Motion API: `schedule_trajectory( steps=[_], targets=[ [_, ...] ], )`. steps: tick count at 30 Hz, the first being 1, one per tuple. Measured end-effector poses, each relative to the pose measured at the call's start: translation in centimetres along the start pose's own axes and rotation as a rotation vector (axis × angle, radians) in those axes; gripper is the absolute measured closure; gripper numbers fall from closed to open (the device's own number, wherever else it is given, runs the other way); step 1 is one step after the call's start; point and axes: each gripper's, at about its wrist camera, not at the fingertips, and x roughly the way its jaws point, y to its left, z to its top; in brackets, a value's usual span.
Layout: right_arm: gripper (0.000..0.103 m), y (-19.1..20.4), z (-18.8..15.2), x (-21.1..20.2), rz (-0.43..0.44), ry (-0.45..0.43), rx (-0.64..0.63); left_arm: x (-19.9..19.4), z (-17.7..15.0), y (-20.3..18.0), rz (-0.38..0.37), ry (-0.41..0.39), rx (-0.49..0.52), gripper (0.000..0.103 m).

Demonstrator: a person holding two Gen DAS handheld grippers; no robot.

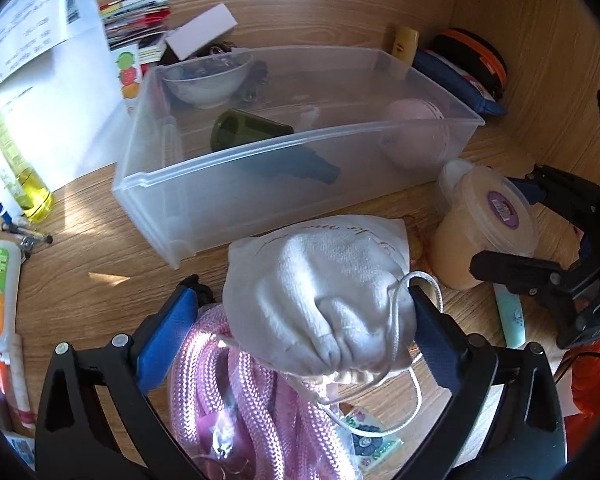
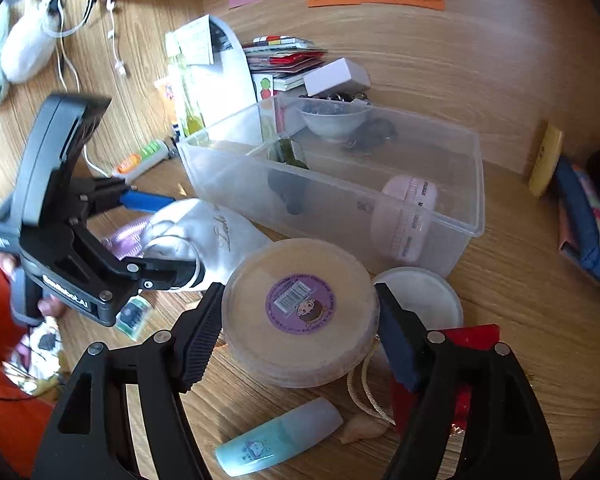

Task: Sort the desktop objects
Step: 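Carry the cream tub and white pouch over the clear box with both tools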

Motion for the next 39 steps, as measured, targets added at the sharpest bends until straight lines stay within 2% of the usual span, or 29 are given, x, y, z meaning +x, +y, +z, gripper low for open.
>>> schedule_trajectory(
  steps=[4,9,11,14,20,24,29,39],
  targets=[
    [0.033,0.0,-0.1,0.0,-0.009,-0.002,-0.007,0.6,0.2,-0.4,0.009,0.010,0.021,0.001],
    [0.035,0.0,-0.2,-0.1,-0.012,-0.005,-0.001,0.4,0.0,-1.0,0.027,-0.043,0.042,0.005],
    [0.035,0.0,-0.2,0.0,-0.012,-0.006,-0.002,0.2,-0.1,-1.2,0.013,-0.063,0.050,0.017],
    [0.035,0.2,-0.3,-0.1,-0.004,-0.004,0.000,-0.2,-0.2,-1.1,-0.008,-0.087,0.054,0.028],
    [0.035,-0.2,-0.1,-0.4,0.045,-0.013,0.031,-0.8,-0.4,-1.1,-0.030,-0.111,0.055,0.043],
    [0.035,-1.1,0.2,-1.0,0.084,-0.040,0.087,-1.3,-0.5,-0.9,-0.039,-0.122,0.038,0.047],
    [0.035,-1.8,0.7,-1.7,0.083,-0.064,0.129,-2.3,-0.9,-0.6,-0.032,-0.141,0.023,0.050],
    [0.035,-1.5,2.6,-4.2,0.079,-0.131,0.111,-5.7,-0.5,-0.2,-0.058,-0.239,-0.019,0.050]
  ],
)
